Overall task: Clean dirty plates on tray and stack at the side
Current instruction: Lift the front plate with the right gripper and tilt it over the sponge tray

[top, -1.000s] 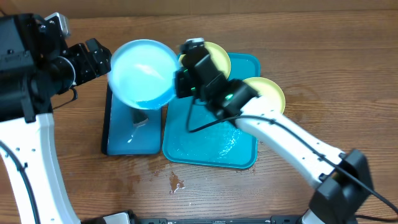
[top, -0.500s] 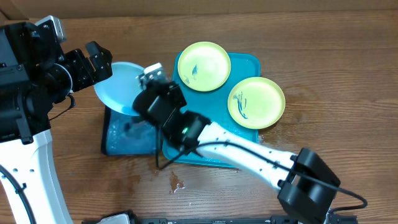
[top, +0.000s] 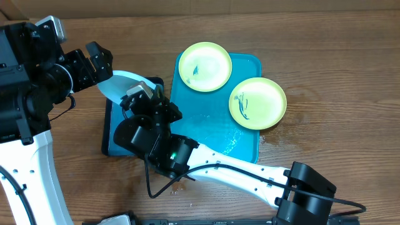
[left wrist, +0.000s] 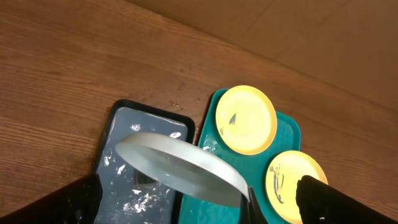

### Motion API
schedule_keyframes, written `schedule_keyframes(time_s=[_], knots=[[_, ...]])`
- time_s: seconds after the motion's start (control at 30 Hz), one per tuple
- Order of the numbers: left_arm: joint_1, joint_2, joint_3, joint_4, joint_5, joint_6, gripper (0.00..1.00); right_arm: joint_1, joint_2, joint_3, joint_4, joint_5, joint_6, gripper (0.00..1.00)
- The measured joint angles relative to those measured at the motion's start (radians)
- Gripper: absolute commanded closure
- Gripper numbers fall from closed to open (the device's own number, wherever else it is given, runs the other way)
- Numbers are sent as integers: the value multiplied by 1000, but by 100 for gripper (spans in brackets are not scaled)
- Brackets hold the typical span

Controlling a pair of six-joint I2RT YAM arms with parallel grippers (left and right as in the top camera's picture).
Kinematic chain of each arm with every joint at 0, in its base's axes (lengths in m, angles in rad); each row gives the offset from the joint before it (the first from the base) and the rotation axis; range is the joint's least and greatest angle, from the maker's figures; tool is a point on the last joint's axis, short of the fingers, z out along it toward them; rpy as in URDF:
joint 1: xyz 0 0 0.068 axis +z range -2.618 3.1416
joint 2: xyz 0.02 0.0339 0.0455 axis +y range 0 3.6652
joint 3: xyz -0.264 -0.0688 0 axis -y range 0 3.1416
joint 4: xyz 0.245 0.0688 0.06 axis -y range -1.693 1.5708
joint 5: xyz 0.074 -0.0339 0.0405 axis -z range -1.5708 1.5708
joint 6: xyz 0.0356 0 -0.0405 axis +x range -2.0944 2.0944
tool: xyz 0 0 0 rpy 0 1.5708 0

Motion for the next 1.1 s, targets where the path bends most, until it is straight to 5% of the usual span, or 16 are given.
schedule_keyframes(time_s=[0.87,1.1], knots=[[0,0,0,-3,0,0,0,2,0,0,9,56,-18,96],[0,0,0,-4,0,0,0,-62,-4,1,-139,-73,188,96]])
